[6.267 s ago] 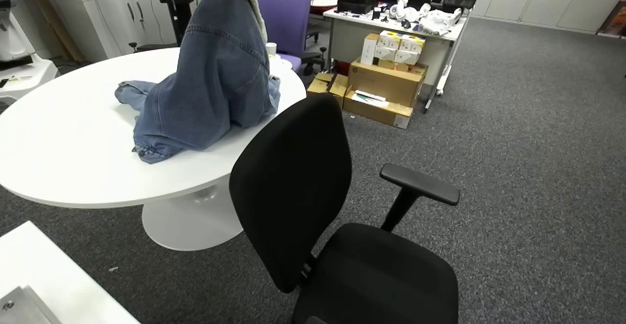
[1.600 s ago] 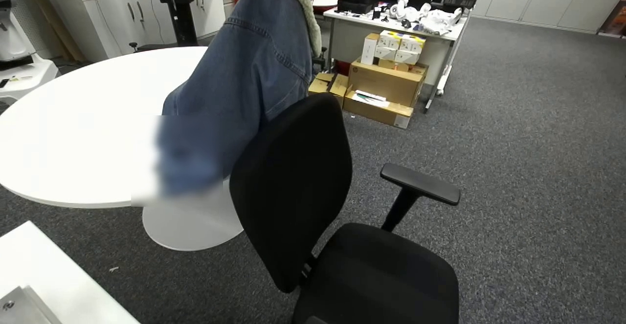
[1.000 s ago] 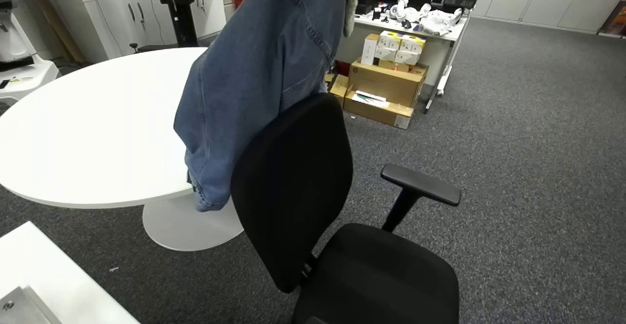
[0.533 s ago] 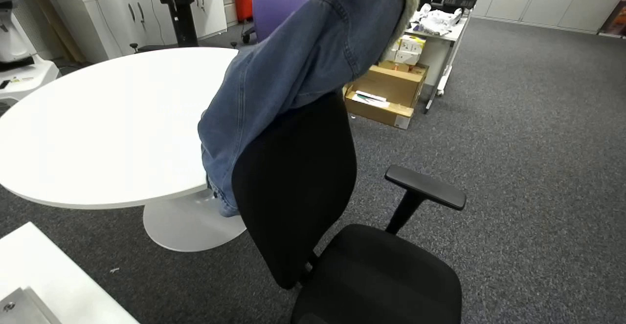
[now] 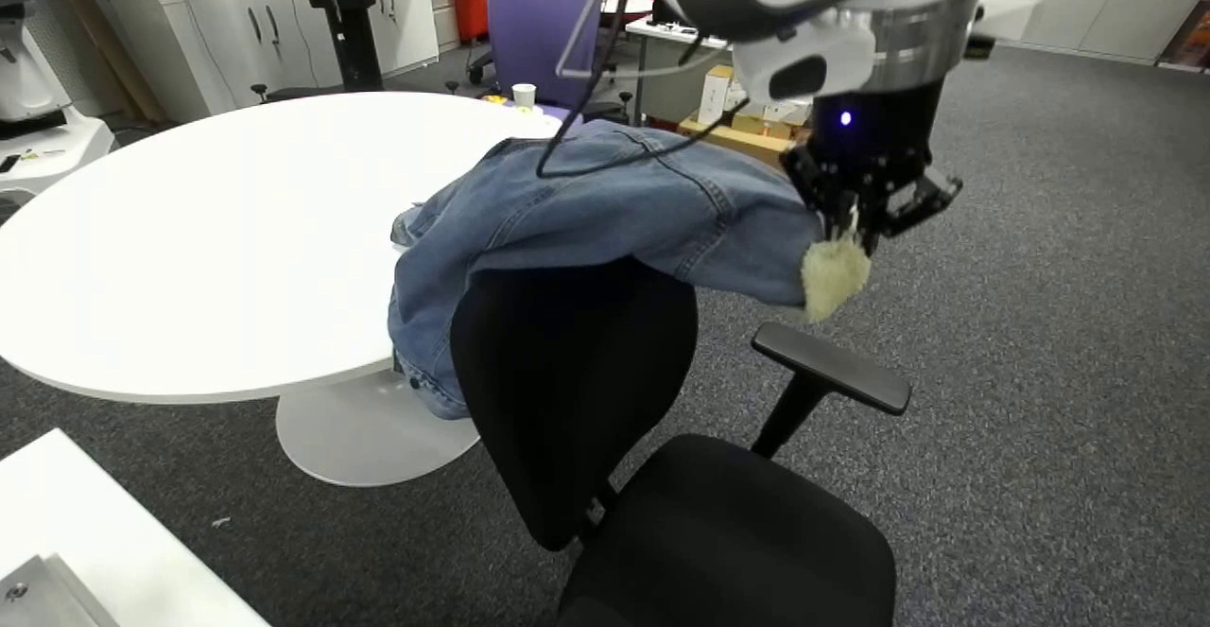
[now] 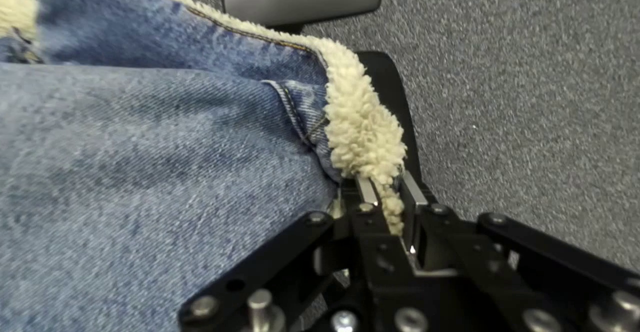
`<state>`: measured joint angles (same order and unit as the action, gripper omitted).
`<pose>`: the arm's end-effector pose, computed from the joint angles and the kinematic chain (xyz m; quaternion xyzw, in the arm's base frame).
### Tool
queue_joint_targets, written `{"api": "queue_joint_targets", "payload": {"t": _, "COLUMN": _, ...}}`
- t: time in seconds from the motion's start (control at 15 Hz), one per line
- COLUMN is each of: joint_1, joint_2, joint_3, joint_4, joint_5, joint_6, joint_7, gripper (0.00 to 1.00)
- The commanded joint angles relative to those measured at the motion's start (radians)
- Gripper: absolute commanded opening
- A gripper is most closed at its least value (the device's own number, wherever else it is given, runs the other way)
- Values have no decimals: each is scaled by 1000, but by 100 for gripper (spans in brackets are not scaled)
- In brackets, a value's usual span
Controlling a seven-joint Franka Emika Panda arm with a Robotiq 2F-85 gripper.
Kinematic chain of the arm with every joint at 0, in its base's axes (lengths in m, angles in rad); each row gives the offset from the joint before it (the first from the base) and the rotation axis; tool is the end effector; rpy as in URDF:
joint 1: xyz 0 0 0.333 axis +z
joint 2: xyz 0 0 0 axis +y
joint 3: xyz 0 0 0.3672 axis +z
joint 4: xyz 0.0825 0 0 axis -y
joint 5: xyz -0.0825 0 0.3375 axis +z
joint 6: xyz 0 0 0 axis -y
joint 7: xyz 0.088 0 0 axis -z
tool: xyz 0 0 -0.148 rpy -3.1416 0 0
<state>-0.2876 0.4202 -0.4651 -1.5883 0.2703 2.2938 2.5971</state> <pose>0.5446 -0.4213 0.4735 0.1412 0.9756 -0.0790 0.1485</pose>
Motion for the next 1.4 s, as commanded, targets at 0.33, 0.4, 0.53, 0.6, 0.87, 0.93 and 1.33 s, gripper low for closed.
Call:
{"api": "queue_joint_targets", "payload": {"t": 0.33, "joint_1": 91, "joint_2": 256, "joint_3": -208, "joint_4": 151, "joint_5": -59, "joint_6": -37, "joint_7": 2, "gripper": 4}}
{"api": "queue_joint_targets", "payload": {"t": 0.4, "joint_1": 85, "joint_2": 270, "joint_3": -207, "joint_4": 165, "joint_5": -61, "joint_6": -51, "joint_7": 2, "gripper": 4}}
{"api": "queue_joint_targets", "payload": {"t": 0.53, "joint_1": 94, "joint_2": 309, "joint_3": -243, "joint_4": 192, "joint_5": -30, "joint_6": -69, "joint_7": 1, "gripper": 43}}
{"api": "queue_joint_targets", "payload": {"t": 0.6, "joint_1": 90, "joint_2": 317, "joint_3": -250, "joint_4": 203, "joint_5": -17, "joint_6": -65, "joint_7": 0, "gripper": 49}}
{"api": "queue_joint_targets", "payload": {"t": 0.87, "joint_1": 31, "joint_2": 215, "joint_3": -143, "joint_4": 231, "joint_5": -30, "joint_6": -45, "joint_7": 6, "gripper": 79}}
{"api": "queue_joint_targets", "payload": {"t": 0.93, "joint_1": 91, "joint_2": 180, "joint_3": -191, "joint_4": 211, "joint_5": 36, "joint_6": -35, "joint_7": -51, "gripper": 86}}
{"api": "queue_joint_targets", "payload": {"t": 1.33, "joint_1": 194, "joint_2": -51, "joint_3": -129, "joint_4": 175, "joint_5": 87, "joint_6": -71, "joint_7": -99, "gripper": 100}}
